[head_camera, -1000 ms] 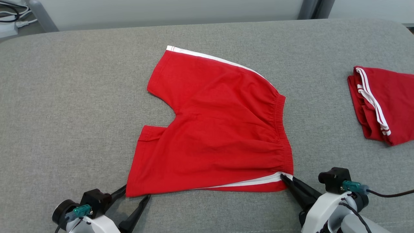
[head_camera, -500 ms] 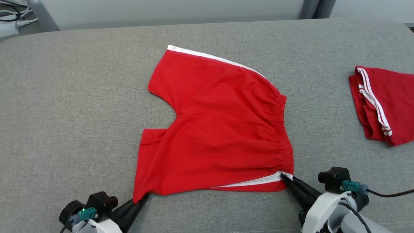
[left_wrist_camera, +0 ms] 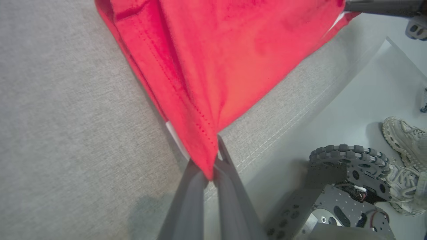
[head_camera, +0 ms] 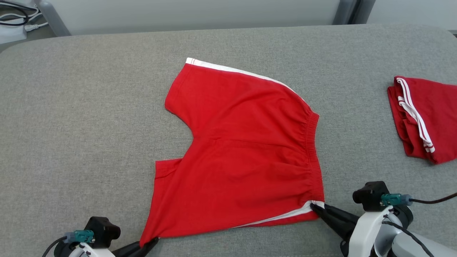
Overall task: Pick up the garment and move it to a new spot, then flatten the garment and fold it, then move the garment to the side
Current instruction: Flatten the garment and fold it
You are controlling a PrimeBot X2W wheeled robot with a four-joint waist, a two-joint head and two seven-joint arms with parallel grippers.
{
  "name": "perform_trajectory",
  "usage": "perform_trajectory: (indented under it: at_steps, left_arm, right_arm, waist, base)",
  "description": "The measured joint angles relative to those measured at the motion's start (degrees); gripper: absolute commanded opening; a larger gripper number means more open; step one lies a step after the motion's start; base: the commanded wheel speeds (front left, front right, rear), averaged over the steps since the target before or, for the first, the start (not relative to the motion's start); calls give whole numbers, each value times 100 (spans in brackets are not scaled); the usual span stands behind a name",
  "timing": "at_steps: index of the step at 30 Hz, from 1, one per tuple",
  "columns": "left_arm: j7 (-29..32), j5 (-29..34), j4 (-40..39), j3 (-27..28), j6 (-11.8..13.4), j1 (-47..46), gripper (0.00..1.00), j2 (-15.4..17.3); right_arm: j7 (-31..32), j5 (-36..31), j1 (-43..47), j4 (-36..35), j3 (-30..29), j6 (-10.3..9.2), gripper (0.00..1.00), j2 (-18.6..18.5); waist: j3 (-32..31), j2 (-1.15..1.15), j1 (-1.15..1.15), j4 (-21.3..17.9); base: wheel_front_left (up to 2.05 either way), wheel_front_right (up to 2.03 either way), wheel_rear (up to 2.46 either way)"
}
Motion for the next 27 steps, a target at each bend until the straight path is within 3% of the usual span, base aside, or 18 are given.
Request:
perform_trajectory:
  at_steps: [9,16,21,27]
  left_arm:
    - [813,-667,-791,-322,0,-146,0,430]
    - [680,-969,-1406,-242,0,-684,0,877]
    - [816,-927,-1691,-159,-1,-1677,0,1037]
    - [925,-811,-1279,-144,-1,-2981,0,817]
  right_arm:
    - [854,826,-95,-779,538,0,0,-591]
    - [477,710,-456,-985,216,0,0,-928]
    - [147,417,-721,-770,-169,1,0,-905]
    - [-101,18,-1051,-244,-572,1,0,-471]
  waist:
    - [-76,0,0,-27]
    - [-35,0,0,-19]
    - [128,0,0,0]
    - [450,0,0,-59]
  base:
    - [0,0,0]
    - [0,0,0]
    - [0,0,0]
    - [0,0,0]
